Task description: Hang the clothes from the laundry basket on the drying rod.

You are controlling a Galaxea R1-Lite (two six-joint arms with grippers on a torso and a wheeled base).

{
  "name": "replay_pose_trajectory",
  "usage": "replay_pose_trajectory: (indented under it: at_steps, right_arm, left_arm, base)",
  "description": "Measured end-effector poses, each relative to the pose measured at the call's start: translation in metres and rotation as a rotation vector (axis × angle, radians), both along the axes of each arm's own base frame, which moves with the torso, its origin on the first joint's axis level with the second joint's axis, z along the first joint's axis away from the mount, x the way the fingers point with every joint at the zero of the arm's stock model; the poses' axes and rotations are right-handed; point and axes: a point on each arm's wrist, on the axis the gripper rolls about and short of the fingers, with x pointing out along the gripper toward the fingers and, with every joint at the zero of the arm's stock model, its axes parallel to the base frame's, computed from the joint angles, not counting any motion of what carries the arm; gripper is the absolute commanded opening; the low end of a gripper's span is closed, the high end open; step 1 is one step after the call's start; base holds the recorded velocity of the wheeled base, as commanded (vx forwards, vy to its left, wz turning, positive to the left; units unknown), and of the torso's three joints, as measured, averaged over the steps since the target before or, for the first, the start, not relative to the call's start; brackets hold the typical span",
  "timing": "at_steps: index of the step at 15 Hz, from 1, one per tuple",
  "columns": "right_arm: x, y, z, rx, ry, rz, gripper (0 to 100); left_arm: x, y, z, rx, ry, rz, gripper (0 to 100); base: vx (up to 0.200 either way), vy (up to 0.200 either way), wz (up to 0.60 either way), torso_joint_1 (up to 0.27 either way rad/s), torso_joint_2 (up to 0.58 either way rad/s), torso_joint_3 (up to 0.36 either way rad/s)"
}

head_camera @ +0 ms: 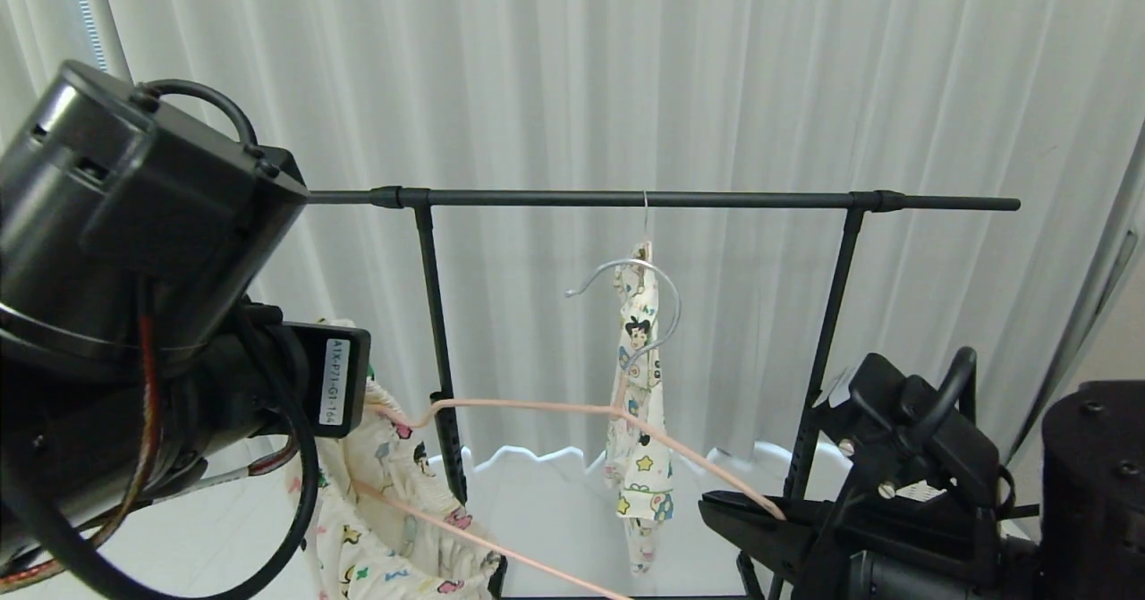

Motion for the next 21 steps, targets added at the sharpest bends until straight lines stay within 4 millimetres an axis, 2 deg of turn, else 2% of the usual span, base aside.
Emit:
replay_pose_trajectory:
  at_steps: [8, 12, 18, 21]
  right_arm:
    - [0.008, -0.002, 0.01, 0.073, -0.021, -0.16, 0]
    - [0.014, 0.011, 0.011, 0.119, -0.05, -0.192, 0]
    - [0.016, 0.037, 0.003, 0.094, -0.044, -0.177, 0]
    - [0.017, 0.036, -0.005, 0.024, -0.037, -0.221, 0]
  left_arm:
    - [0.014, -0.004, -0.001, -0.02, -0.009, 0.074, 0]
    - [0.019, -0.01, 0.004, -0.065, -0.027, 0.092, 0]
    - [0.02, -0.012, 0.007, -0.103, -0.037, 0.107, 0]
    - [0.01, 0.004, 0.001, 0.071, 0.084, 0.095, 0]
  base:
    - [0.0, 0.0, 0.0, 0.0, 0.0, 0.0]
    - [0.0, 0.0, 0.0, 0.0, 0.0, 0.0]
    - [0.0, 0.0, 0.0, 0.0, 0.0, 0.0]
    - [0.0, 0.0, 0.0, 0.0, 0.0, 0.0]
